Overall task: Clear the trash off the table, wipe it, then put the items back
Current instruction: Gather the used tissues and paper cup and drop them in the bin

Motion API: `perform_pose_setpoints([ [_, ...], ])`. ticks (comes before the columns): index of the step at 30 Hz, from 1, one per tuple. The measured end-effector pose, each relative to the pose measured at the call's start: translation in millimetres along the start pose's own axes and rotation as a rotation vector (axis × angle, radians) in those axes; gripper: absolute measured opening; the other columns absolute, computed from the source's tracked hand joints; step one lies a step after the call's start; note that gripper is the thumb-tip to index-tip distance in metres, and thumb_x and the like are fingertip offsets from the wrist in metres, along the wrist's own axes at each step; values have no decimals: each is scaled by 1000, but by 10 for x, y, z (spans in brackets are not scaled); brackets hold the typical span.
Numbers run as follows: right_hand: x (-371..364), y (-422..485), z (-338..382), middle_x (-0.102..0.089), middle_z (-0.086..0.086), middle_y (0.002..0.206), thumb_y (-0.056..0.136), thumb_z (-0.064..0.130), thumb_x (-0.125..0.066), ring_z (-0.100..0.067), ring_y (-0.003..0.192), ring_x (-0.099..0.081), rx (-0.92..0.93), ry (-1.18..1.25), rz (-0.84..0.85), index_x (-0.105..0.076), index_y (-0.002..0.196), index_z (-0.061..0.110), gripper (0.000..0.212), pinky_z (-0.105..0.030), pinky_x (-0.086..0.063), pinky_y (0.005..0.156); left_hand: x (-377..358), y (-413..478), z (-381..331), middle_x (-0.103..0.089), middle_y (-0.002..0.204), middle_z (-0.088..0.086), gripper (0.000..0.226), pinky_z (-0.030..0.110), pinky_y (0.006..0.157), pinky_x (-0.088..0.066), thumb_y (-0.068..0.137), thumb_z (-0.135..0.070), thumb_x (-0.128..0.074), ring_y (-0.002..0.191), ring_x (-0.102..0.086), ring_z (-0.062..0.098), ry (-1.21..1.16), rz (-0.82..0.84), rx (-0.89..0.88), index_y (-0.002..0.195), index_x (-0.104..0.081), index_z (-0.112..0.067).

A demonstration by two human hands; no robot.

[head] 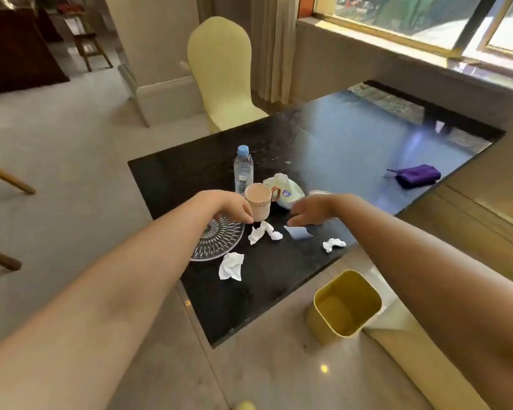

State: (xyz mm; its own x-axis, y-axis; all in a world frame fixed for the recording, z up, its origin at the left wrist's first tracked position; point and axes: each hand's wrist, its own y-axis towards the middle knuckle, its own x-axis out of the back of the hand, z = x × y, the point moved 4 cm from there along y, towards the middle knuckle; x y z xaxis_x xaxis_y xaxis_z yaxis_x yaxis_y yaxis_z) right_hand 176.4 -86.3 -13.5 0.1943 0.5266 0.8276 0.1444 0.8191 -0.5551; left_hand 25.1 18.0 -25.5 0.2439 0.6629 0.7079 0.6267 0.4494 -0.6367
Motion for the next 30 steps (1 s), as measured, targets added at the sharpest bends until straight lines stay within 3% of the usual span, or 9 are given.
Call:
perform_pose_setpoints([
  [2,-217,117,86,-57,-10,131,95,48,-41,-26,117,-53,20,74,32,-57,123,12,48,-38,-41,101,-153,45,171,-56,132,5,39,34,92,-46,92,-33,-50,114,-54,22,76,-67,27,127,-57,-15],
  [4,-503,210,204,-52,-7,138,94,45,-45,-25,127,-48,7,165,35,-51,132,14,50,-38,-38,107,-461,117,405,-60,127,9,37,34,95,-43,92,-28,-49,115,-55,26,98,-111,92,121,-60,-8],
  [7,-861,455,378,-55,-8,136,93,38,-51,-25,124,-50,10,268,42,-49,136,14,49,-35,-39,105,-930,278,780,-62,119,16,32,37,88,-45,89,-23,-50,108,-57,31,-39,-137,204,110,-61,-1],
  [11,-1252,750,599,-58,-10,130,92,34,-55,-27,121,-53,-6,403,28,-49,134,13,47,-35,-43,100,-1432,434,1068,-56,129,16,42,37,94,-43,89,-23,-51,115,-53,31,-303,-180,244,128,-52,-9],
  [15,-1523,1020,746,-52,-13,137,92,33,-53,-28,127,-48,-61,519,7,-42,140,14,53,-37,-40,104,-1693,616,1175,-58,124,14,41,34,85,-46,86,-12,-51,106,-56,31,-542,-294,188,127,-55,-13],
  [20,-1647,1341,895,-48,-15,141,95,30,-47,-29,130,-45,-143,689,3,-34,145,13,54,-35,-37,105,-1878,765,1265,-61,110,9,36,43,85,-54,92,-11,-49,98,-60,26,-747,-358,229,126,-58,-20],
  [26,-1711,1533,1030,-54,-13,127,88,25,-59,-26,115,-54,-250,839,-41,-51,124,9,40,-30,-43,83,-1933,848,1365,-63,99,-2,38,29,69,-56,88,-2,-49,80,-59,15,-946,-340,221,113,-66,-24],
  [30,-1709,1490,932,-57,-4,98,83,13,-61,-19,92,-57,-274,917,-120,-60,104,9,21,-28,-46,72,-1922,895,1332,-67,100,8,32,35,78,-58,83,6,-51,87,-65,23,-1170,-307,212,96,-68,-19],
])
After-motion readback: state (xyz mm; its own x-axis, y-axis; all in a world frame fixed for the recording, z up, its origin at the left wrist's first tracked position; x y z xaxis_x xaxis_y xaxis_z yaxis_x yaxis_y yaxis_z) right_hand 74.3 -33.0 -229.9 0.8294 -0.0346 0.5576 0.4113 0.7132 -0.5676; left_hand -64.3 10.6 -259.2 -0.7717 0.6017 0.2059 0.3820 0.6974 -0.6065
